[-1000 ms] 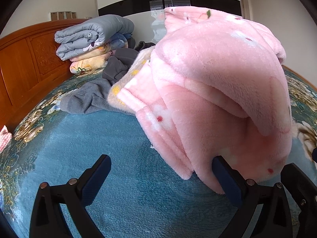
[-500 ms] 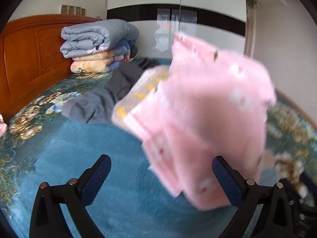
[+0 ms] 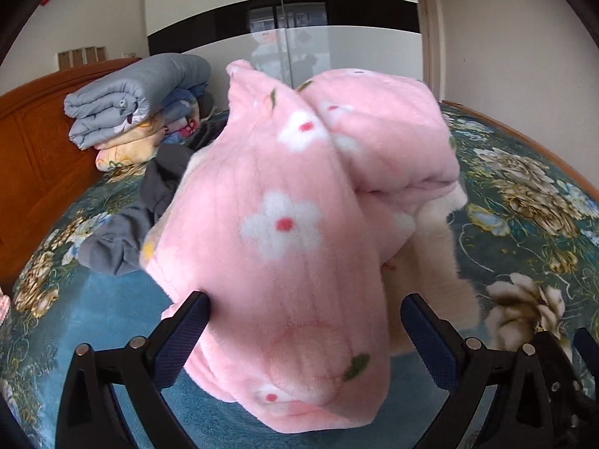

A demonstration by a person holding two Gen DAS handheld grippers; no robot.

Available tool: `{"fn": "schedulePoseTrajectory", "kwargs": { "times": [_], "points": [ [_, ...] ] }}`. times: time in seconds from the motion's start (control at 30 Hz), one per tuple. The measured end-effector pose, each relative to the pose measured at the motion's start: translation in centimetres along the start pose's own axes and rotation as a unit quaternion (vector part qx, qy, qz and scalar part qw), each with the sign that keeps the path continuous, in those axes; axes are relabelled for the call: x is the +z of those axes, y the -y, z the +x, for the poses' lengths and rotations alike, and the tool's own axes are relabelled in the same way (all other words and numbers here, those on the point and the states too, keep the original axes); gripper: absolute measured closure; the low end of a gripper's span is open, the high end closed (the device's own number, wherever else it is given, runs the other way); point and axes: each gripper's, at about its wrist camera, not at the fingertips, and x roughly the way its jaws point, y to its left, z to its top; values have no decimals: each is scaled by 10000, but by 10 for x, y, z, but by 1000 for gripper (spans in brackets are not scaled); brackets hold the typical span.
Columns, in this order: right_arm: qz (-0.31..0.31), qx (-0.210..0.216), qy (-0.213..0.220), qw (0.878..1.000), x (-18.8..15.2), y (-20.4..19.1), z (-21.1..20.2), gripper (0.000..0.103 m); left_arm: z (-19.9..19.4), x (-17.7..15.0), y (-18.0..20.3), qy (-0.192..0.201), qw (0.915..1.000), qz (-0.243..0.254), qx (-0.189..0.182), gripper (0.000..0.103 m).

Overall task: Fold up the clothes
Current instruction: 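Grasp the pink fleece edge with the left gripper and lift it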

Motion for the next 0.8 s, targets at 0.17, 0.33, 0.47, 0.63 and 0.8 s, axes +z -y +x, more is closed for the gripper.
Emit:
{"fn": "schedulePoseTrajectory", "kwargs": {
  "times": [0.17, 0.33, 0.47, 0.63, 0.8],
  "points": [
    [81, 83, -29, 9999, -3, 2, 2, 0, -8, 5, -35, -11, 9997, -219, 66, 43],
    [37, 212, -215, 9995, -11, -2, 10, 0, -38, 8, -72, 298, 9991, -297, 28, 88],
    [21, 273, -255, 9993, -16, -3, 12, 0, -84, 11, -113, 652, 9967, -480, 11, 91],
    [57, 417, -265, 9988, -19, -10, 11, 0, -147, 7, -166, 1059, 9919, -708, 31, 93],
    [97, 811, -277, 9963, -21, -23, 5, 0, -179, -21, -220, 979, 9886, -1115, 270, 93]
  ]
}}
